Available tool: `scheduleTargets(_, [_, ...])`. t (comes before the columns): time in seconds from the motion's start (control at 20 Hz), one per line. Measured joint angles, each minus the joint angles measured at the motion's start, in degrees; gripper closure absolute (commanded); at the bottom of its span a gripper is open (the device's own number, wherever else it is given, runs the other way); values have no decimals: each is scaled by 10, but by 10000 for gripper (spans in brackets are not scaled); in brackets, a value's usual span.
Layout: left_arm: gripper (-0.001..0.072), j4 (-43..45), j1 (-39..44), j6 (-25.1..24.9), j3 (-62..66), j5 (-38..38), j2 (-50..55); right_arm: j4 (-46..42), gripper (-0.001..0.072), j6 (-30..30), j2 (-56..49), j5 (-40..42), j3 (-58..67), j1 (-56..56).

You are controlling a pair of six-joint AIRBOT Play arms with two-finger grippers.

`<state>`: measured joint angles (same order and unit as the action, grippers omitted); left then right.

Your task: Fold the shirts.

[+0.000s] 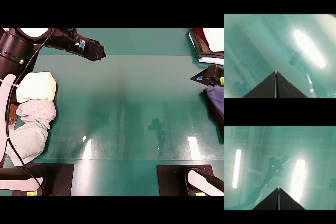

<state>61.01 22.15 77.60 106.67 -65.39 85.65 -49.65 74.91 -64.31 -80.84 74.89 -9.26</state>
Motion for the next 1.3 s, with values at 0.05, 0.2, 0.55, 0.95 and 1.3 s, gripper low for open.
scheduleTargets(0.05, [680, 0, 0, 0, 0, 0, 0, 0, 696, 0, 0, 0, 0, 0])
scheduleTargets(0.2, [680, 0, 0, 0, 0, 0, 0, 0, 697, 0, 0, -2, 0, 0])
scheduleTargets(0.55, [680, 0, 0, 0, 0, 0, 0, 1, 696, 0, 0, -9, 0, 0])
scheduleTargets(0.95, [39, 143, -31, 34, 0, 4, 0, 1, 697, 0, 0, -18, 0, 1])
scheduleTargets(1.3, [39, 362, -194, 147, -59, -83, 16, 1, 696, 0, 0, -2, 0, 1])
